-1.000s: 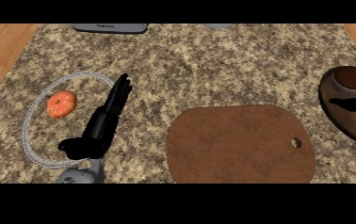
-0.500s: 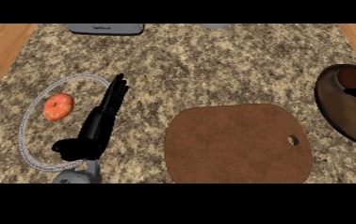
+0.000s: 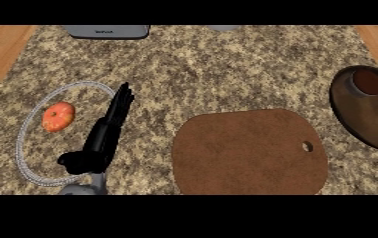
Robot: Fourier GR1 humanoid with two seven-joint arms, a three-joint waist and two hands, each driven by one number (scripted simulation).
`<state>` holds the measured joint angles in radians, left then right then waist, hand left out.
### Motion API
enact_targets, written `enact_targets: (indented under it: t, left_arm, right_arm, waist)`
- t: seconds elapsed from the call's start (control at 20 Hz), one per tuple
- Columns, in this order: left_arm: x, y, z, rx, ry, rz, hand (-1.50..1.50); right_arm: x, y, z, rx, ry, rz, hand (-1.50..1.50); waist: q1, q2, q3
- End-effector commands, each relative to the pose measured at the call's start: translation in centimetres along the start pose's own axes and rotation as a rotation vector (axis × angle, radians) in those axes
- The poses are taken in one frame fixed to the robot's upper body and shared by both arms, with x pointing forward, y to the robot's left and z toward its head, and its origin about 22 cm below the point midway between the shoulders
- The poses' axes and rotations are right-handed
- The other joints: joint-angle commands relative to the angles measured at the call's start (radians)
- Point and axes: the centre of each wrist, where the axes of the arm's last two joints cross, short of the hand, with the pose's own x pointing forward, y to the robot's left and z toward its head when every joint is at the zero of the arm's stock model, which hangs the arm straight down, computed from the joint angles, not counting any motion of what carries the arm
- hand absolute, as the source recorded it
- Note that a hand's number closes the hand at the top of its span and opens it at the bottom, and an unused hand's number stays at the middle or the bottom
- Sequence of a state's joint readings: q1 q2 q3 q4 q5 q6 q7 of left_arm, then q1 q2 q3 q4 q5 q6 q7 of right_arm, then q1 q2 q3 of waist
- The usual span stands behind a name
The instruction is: Pick the cupcake from the cutting board and place it in the pan
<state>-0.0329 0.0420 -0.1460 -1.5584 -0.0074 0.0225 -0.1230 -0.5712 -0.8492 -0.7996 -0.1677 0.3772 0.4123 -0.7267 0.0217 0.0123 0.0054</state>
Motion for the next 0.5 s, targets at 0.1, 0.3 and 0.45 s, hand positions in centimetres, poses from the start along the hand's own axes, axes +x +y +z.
enact_targets:
  t: [0.1,0.3,0.45]
  left_arm:
    - [0.4,-0.1,1.0,-0.007,0.007,0.023,0.0]
    - [0.9,-0.4,-1.2,0.032,0.01,0.02,0.0]
    - [0.0,0.0,0.4,0.012,0.006,0.009,0.0]
  right_arm:
    - [-0.9,-2.9,3.2,0.108,-0.058,-0.084,-1.5]
    - [-2.2,-3.0,4.9,0.136,-0.084,-0.067,-1.5]
    - [-2.2,-4.2,6.1,0.122,-0.094,-0.047,-1.5]
  waist:
    - [-0.001,-0.005,0.0]
    - [-0.015,-0.003,0.001]
    - [-0.012,-0.006,0.0]
